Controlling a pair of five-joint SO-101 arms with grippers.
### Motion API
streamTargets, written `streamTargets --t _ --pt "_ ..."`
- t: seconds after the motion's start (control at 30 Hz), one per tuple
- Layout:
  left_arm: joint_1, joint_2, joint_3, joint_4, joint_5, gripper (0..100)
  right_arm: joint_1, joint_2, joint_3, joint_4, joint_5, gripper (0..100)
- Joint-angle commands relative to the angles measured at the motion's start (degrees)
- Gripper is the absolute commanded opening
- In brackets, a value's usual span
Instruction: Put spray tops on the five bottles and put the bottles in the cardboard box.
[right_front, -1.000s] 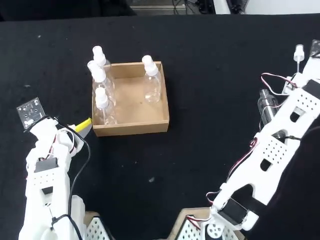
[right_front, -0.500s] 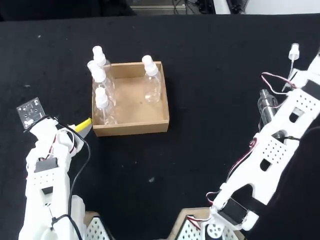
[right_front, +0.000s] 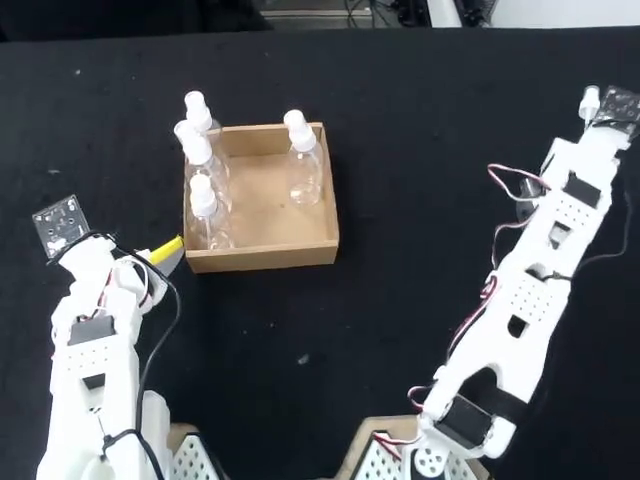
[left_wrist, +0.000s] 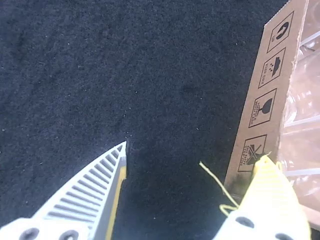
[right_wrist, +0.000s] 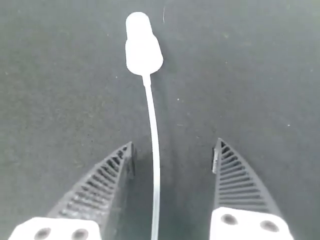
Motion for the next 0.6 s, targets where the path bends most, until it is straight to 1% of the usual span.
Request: streamTargets --t 0.0,0.07,0.17,0.23,0.3,0.47,0.57 --pt "0.92 -1.58 -0.48 -0.88 0.09 29 -1.05 -0.22 -0.31 -1.41 -0.18 21.3" --pt "0.92 -1.58 -0.48 -0.88 0.09 29 -0.97 -0.22 -0.4 0.53 -0.09 16.2" --pt "0.4 -1.58 -0.48 -0.88 0.09 29 -0.79 0.13 -0.4 1.32 0.0 0.7" --pt "0.4 -1.58 -0.48 -0.88 0.09 29 -0.7 0.22 -0.31 2.37 -0.18 2.8" --pt "0.4 -1.58 -0.48 -0.88 0.09 29 0.09 -0.04 -0.75 4.75 -0.44 0.8" --pt "0.4 -1.58 -0.48 -0.88 0.09 29 4.84 -0.48 -5.85 5.89 -3.34 1.0" --pt "0.4 -1.58 -0.48 -0.88 0.09 29 6.95 -0.84 -8.13 6.33 -1.32 1.0"
